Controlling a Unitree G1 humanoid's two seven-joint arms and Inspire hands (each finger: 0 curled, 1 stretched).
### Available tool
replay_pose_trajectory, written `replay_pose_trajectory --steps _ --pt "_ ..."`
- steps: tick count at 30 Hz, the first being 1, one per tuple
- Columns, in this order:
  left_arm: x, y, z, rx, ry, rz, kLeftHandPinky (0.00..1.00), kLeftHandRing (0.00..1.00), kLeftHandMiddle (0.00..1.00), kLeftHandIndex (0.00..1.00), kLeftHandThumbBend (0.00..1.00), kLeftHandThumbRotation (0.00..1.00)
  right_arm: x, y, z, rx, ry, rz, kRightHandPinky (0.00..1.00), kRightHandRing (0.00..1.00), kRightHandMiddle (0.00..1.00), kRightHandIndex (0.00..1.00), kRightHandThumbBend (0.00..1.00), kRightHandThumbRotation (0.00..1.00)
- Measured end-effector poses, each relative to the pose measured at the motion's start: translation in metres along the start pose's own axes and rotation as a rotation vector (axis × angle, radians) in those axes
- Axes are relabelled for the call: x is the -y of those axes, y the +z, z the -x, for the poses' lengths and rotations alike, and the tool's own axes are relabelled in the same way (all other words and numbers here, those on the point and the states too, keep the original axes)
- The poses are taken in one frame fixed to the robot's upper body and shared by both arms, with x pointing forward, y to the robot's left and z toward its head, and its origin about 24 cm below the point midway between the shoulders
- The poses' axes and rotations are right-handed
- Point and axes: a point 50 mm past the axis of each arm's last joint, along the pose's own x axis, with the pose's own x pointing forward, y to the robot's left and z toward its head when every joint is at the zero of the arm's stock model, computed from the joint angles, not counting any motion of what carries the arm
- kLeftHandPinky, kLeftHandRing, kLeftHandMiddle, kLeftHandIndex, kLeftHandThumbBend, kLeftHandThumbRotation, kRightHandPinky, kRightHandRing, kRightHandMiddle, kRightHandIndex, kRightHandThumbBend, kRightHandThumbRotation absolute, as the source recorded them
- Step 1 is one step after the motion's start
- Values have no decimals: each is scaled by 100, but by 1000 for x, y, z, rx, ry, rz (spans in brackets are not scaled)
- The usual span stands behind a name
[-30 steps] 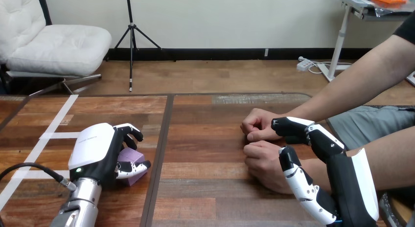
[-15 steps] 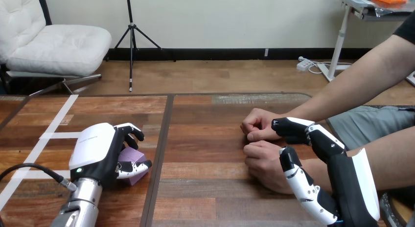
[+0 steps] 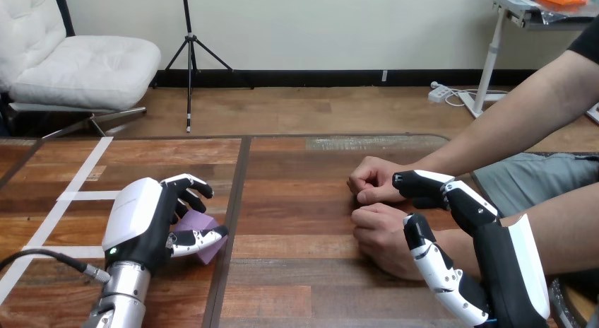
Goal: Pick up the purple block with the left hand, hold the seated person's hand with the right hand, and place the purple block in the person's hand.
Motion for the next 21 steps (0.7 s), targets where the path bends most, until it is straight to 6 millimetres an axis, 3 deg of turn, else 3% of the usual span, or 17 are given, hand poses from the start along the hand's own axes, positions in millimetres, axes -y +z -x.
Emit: replay_pose_trajectory --steps 21 --pt "1 4 3 12 33 111 39 45 53 57 60 5 0 0 0 1 3 4 65 70 71 70 37 64"
